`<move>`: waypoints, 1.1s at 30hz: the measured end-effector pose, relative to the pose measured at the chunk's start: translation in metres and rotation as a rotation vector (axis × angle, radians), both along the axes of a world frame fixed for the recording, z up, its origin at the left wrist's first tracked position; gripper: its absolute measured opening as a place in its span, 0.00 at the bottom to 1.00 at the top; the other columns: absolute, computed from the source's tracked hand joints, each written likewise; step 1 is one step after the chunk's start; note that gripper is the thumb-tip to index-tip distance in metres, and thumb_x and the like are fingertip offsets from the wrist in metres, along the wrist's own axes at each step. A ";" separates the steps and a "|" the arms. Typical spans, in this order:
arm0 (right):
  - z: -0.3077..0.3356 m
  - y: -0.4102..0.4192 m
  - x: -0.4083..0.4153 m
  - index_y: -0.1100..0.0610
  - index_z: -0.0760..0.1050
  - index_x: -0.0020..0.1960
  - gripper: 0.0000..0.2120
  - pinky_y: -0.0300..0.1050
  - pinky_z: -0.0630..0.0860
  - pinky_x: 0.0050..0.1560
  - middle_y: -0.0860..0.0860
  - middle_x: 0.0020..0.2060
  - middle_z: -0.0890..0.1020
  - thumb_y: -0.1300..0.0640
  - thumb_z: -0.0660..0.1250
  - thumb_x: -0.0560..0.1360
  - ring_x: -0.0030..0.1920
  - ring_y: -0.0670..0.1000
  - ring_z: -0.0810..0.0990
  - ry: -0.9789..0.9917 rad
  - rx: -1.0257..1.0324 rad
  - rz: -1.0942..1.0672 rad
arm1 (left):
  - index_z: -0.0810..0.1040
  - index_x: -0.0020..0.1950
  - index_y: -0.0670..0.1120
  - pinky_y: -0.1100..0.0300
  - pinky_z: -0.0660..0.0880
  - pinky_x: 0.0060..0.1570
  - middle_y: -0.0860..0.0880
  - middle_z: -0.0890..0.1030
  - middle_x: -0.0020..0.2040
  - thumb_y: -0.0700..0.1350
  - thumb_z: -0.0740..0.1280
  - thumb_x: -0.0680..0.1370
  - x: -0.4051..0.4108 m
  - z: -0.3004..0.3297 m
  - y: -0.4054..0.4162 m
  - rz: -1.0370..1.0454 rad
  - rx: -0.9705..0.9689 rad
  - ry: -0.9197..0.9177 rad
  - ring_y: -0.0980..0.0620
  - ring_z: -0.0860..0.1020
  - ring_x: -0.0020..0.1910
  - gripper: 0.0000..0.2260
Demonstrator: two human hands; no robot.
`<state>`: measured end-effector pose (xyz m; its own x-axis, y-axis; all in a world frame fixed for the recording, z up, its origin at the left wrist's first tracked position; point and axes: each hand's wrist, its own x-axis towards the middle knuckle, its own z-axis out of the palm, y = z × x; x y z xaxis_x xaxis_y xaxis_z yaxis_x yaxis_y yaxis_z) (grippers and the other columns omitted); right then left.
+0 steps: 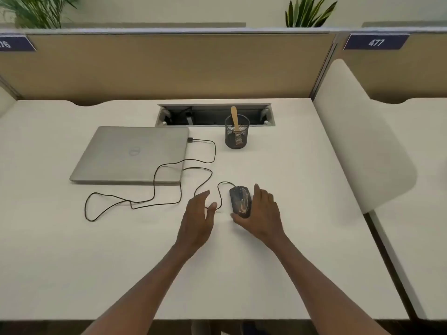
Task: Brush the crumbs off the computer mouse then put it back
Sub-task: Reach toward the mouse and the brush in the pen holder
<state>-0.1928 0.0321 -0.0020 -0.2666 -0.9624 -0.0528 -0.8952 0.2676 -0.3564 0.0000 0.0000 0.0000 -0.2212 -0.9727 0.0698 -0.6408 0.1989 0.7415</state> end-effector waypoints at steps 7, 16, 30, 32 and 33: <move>-0.014 0.009 0.006 0.62 0.56 0.78 0.57 0.50 0.73 0.58 0.55 0.62 0.74 0.29 0.69 0.62 0.61 0.57 0.73 -0.017 0.001 -0.019 | 0.77 0.66 0.40 0.51 0.77 0.60 0.47 0.82 0.59 0.39 0.65 0.82 -0.023 -0.001 0.018 0.046 -0.069 0.091 0.49 0.79 0.57 0.12; -0.008 0.011 0.002 0.62 0.57 0.77 0.53 0.52 0.73 0.60 0.55 0.66 0.72 0.26 0.59 0.65 0.64 0.57 0.71 -0.087 -0.097 -0.069 | 0.78 0.65 0.40 0.59 0.75 0.60 0.46 0.83 0.59 0.36 0.63 0.83 -0.039 -0.006 0.027 0.136 -0.023 0.151 0.48 0.81 0.58 0.12; 0.013 -0.056 -0.032 0.61 0.62 0.76 0.37 0.52 0.71 0.65 0.56 0.68 0.72 0.37 0.62 0.77 0.67 0.57 0.69 -0.127 -0.182 -0.004 | 0.69 0.76 0.42 0.56 0.65 0.74 0.46 0.73 0.75 0.38 0.61 0.83 -0.047 0.014 -0.017 0.148 -0.063 0.059 0.48 0.70 0.75 0.20; 0.017 -0.072 -0.036 0.61 0.62 0.76 0.36 0.53 0.71 0.65 0.56 0.68 0.72 0.37 0.61 0.78 0.67 0.57 0.69 -0.130 -0.193 0.010 | 0.68 0.77 0.42 0.58 0.64 0.74 0.46 0.72 0.75 0.38 0.61 0.84 -0.050 0.018 -0.027 0.153 -0.062 0.055 0.49 0.69 0.75 0.20; 0.018 -0.080 -0.038 0.61 0.63 0.75 0.35 0.53 0.72 0.65 0.56 0.68 0.72 0.38 0.61 0.78 0.67 0.57 0.70 -0.129 -0.203 0.014 | 0.68 0.77 0.42 0.60 0.63 0.74 0.46 0.72 0.75 0.38 0.61 0.84 -0.051 0.019 -0.032 0.156 -0.062 0.047 0.48 0.69 0.75 0.20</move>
<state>-0.2306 -0.0478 0.0164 -0.2566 -0.9603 0.1093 -0.8418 0.1666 -0.5134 -0.0514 -0.0321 0.0192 -0.0625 -0.9885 0.1379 -0.6326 0.1461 0.7606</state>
